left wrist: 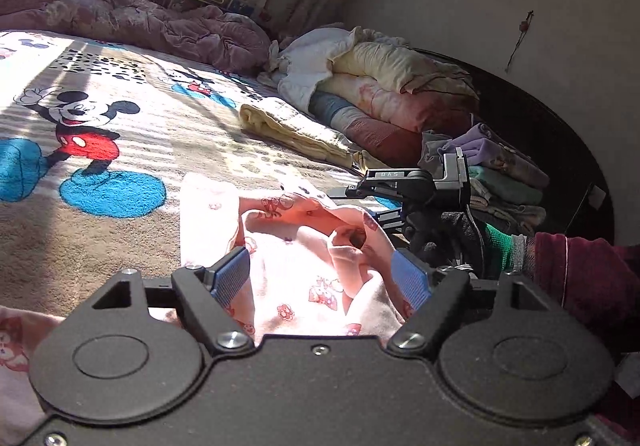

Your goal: Fold clothes

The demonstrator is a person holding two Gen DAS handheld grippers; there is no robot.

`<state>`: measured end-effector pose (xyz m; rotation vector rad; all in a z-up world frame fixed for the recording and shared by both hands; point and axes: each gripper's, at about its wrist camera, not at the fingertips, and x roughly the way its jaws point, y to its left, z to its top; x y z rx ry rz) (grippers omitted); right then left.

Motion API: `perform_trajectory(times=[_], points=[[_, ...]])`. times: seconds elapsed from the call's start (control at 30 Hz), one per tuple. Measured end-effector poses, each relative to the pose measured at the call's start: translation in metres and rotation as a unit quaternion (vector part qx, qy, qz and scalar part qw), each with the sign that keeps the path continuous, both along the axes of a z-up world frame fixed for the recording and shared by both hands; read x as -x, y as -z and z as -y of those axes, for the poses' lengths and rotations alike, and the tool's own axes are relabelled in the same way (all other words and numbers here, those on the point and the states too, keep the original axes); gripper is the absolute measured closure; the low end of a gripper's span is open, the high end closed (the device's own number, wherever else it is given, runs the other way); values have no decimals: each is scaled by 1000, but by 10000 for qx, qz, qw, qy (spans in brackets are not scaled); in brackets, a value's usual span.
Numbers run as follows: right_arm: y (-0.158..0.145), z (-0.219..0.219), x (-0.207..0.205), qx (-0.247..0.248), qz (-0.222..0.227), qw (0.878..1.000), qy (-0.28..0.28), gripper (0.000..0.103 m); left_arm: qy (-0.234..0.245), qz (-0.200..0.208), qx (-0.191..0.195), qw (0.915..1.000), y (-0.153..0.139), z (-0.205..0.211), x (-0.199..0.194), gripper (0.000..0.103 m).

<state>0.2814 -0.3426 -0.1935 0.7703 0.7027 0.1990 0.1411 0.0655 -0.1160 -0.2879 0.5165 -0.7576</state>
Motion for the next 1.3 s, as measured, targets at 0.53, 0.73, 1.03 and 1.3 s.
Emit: perform_trajectory(times=[0.53, 0.73, 1.03, 1.3], points=[[-20, 10, 29, 374, 479, 9970, 482, 100, -49, 19, 203, 9998, -1, 2, 0, 18], [-22, 43, 79, 403, 541, 9918, 1086, 100, 0, 59, 230, 9997, -6, 6, 5, 18], [-27, 97, 155, 406, 534, 9796, 1896, 100, -228, -117, 351, 9991, -7, 8, -1, 18], [-15, 125, 195, 307, 353, 9745, 2194, 100, -563, -634, 657, 9942, -6, 0, -18, 17]])
